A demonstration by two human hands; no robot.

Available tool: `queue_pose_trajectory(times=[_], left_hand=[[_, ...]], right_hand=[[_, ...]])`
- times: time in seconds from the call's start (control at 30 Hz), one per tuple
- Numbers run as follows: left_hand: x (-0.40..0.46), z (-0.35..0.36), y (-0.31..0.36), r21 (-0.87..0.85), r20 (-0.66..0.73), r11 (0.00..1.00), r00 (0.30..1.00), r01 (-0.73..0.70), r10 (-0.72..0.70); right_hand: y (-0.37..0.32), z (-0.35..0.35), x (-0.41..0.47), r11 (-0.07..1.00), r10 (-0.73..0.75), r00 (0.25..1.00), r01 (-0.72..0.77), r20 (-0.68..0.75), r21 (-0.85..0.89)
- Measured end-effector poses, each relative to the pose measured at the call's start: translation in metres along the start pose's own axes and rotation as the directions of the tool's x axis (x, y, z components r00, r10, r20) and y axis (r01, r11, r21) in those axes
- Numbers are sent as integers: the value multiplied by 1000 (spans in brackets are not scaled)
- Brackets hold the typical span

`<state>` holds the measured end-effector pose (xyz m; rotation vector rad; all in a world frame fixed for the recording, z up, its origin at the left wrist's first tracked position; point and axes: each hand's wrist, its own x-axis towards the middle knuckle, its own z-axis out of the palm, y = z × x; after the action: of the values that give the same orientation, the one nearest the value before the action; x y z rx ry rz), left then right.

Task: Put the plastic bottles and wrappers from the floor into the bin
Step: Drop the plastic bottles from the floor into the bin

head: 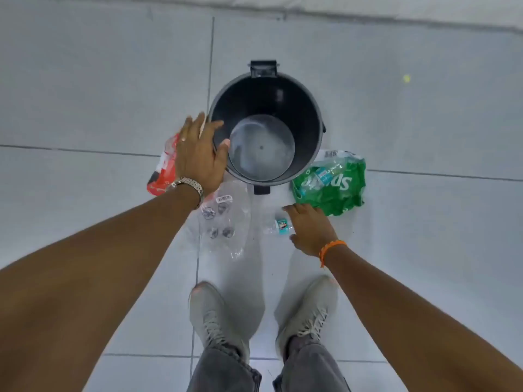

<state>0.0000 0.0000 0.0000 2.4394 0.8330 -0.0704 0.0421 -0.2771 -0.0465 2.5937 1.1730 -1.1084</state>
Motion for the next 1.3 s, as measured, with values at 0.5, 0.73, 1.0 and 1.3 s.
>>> queue_pose_trajectory(times=[0.5, 0.73, 1.0, 1.3], left_hand=[[13, 51, -33, -74, -126, 996, 991, -55, 45], [11, 44, -26, -54, -60, 999, 998, -8, 5], [10, 44, -29, -78, -60, 997, 998, -27, 23], [11, 48, -34, -68, -74, 997, 997, -39, 34]], right_hand=[[-1, 52, 38, 979, -154, 987, 148, -35, -141], [-11, -89, -43, 232, 383, 839, 319, -388, 919], [-4, -163, 94, 454, 380, 898, 29, -223, 891], [14, -166, 97, 548, 401, 843, 93, -359, 831]])
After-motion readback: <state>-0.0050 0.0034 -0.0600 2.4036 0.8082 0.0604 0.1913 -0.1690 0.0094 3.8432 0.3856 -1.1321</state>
